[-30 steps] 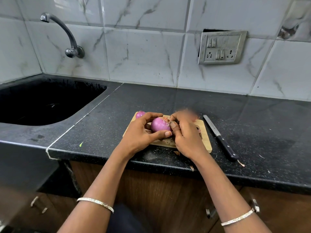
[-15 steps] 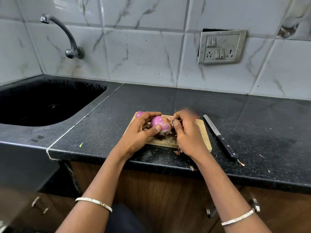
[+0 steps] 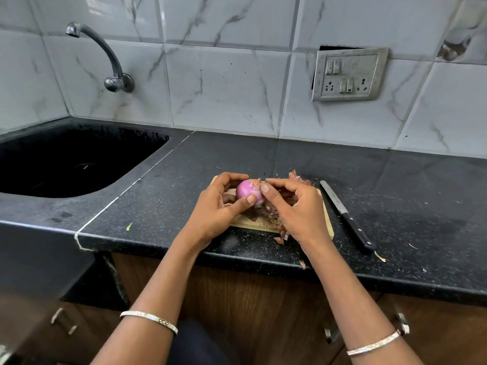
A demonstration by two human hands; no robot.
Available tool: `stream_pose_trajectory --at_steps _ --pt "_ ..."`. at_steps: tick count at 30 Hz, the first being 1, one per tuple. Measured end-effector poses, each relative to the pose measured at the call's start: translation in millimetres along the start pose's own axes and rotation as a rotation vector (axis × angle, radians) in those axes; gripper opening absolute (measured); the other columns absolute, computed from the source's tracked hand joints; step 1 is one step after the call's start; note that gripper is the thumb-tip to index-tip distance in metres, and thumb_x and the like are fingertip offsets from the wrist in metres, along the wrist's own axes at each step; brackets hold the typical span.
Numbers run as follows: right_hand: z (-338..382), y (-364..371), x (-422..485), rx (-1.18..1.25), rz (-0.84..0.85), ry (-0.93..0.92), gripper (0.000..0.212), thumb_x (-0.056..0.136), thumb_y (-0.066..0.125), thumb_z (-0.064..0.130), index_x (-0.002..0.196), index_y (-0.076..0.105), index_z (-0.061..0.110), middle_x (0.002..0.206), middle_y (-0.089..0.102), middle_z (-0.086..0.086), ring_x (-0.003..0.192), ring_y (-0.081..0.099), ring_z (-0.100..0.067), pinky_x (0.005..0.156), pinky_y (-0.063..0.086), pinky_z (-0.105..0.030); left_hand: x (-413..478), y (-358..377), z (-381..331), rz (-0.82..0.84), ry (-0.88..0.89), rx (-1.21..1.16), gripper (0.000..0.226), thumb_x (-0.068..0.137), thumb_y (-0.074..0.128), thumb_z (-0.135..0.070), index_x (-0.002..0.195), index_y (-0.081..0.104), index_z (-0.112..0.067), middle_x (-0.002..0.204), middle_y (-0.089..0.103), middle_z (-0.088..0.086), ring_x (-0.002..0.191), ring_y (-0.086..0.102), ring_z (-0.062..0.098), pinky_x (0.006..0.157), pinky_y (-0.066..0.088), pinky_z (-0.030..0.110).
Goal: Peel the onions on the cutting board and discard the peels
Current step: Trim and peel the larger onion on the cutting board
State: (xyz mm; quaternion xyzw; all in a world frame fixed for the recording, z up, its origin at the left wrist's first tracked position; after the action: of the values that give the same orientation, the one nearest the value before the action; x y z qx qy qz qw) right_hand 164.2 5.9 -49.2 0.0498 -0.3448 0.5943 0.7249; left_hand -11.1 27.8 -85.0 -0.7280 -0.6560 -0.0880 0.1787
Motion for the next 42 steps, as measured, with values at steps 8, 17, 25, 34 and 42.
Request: stream_pose_trajectory --at_steps 8,17,25,34,42 --pt "1 3 1 0.006 0.058 -0.023 0.026 0.085 0.078 0.008 0.111 0.076 0.006 0.112 0.073 0.003 0.097 0.058 0.024 0.091 0.028 0.008 0 -3 -1 -0.036 0.021 0.152 0.064 0.059 0.088 -0.052 0.111 0.058 -0.032 0.120 0.062 0.000 0.099 0.072 0.018 0.091 0.060 0.046" --pt "3 4 1 -0.126 0.016 -0.098 0.025 0.086 0.072 0.004 0.110 0.077 0.012 0.107 0.076 0.001 0.103 0.067 0.006 0.109 0.025 -0.005 -1 -5 -1 -0.059 0.017 0.186 0.067 0.056 0.087 -0.055 0.110 0.057 -0.029 0.118 0.061 -0.004 0.099 0.072 0.019 0.092 0.058 0.049" --pt "1 6 -2 -0.022 0.072 -0.037 0.029 0.085 0.081 0.014 0.113 0.076 0.009 0.111 0.075 -0.002 0.104 0.066 0.007 0.099 0.034 -0.001 -1 -8 -4 -0.094 0.032 0.214 0.057 0.066 0.095 -0.031 0.107 0.055 -0.028 0.113 0.063 -0.009 0.102 0.069 0.022 0.090 0.059 0.050" --pt "17 6 -6 -0.163 0.038 -0.167 0.024 0.087 0.072 0.001 0.111 0.074 -0.001 0.106 0.074 -0.010 0.095 0.056 0.022 0.085 0.024 0.012 -3 -6 -14 -0.097 0.064 0.275 0.060 0.067 0.094 -0.028 0.112 0.055 -0.019 0.112 0.061 -0.008 0.093 0.069 0.014 0.084 0.061 0.037" --pt "12 -3 -3 -0.152 -0.039 -0.085 0.021 0.085 0.073 0.005 0.104 0.080 0.012 0.097 0.078 0.001 0.090 0.066 0.009 0.091 0.035 0.004 -3 -6 -11 -0.095 0.043 0.268 0.060 0.068 0.094 -0.028 0.112 0.055 -0.021 0.115 0.060 -0.006 0.097 0.069 0.016 0.087 0.061 0.039"
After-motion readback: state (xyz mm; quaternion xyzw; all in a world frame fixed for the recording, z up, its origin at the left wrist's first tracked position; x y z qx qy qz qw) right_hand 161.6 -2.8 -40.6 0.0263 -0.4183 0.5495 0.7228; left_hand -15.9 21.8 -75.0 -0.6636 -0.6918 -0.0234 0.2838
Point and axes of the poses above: each hand's wrist, its own x-axis towards the middle knuckle, its own y-axis out of the palm, z = x × y, the point moved 9 cm from there along x, towards the middle knuckle
